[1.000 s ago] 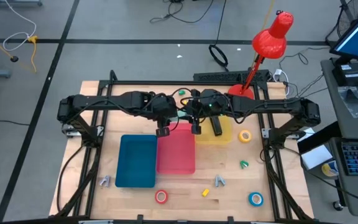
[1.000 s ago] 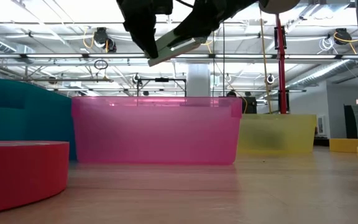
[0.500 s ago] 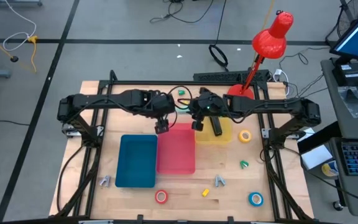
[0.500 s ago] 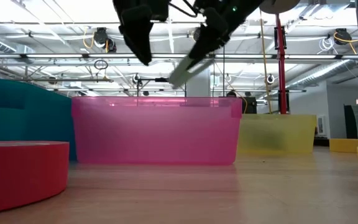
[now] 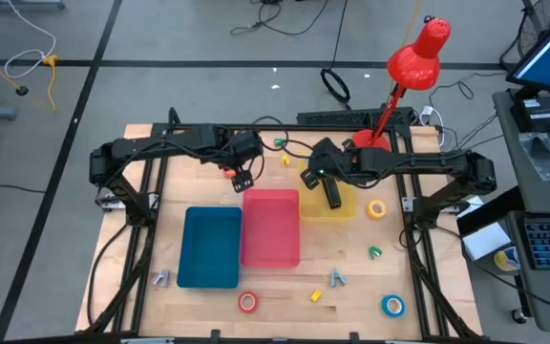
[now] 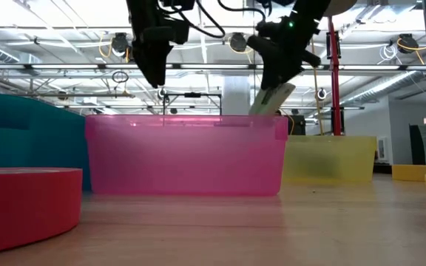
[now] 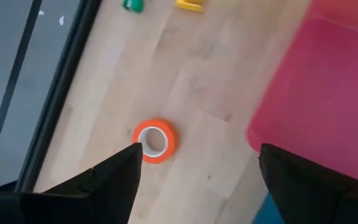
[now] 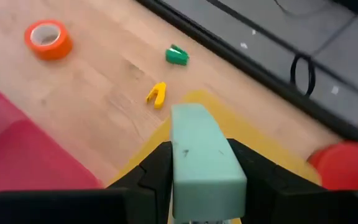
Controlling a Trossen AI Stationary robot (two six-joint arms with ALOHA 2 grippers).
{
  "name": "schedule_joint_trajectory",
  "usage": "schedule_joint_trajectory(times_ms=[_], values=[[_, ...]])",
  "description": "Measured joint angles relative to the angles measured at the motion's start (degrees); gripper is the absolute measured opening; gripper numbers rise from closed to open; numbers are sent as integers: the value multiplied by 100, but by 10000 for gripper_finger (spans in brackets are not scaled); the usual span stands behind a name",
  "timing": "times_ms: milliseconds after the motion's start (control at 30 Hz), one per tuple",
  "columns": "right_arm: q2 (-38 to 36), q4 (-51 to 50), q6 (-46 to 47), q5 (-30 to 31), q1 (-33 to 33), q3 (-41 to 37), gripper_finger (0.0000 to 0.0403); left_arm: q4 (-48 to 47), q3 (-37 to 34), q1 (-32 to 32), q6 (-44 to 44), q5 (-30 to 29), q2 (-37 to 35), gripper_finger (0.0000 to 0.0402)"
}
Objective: Pick and place Stapler, Stapler remover, tape
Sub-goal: Put the blue stapler into the yellow bin
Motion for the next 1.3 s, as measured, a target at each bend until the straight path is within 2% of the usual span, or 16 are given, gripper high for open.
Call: schedule_joint_trajectory(times_ms=[200, 400, 500, 667, 900, 1167, 1300], values=[[11, 178, 1129, 5, 100, -499, 118, 53, 0, 295, 293, 82, 0, 320], [11, 205, 2340, 503, 291, -739, 118, 88, -56, 604, 1156, 587, -60, 324], [71, 450, 2813, 739, 366, -743, 118, 307, -305, 831, 1580, 1085, -217, 324], [428, 723, 3347, 909, 470, -743, 118, 1056, -1248, 1397, 2068, 2323, -1002, 324], [1032, 614, 3869, 918, 478, -745, 118, 1648, -2453, 2126, 2093, 2928, -2389, 324], [1200, 494, 3968, 1055, 478, -748, 118, 3172, -3456, 2842, 1694, 4646, -3787, 324], [1223, 507, 4053, 1060, 478, -745, 118, 3434, -3820, 3002, 1401, 4833, -4143, 324]])
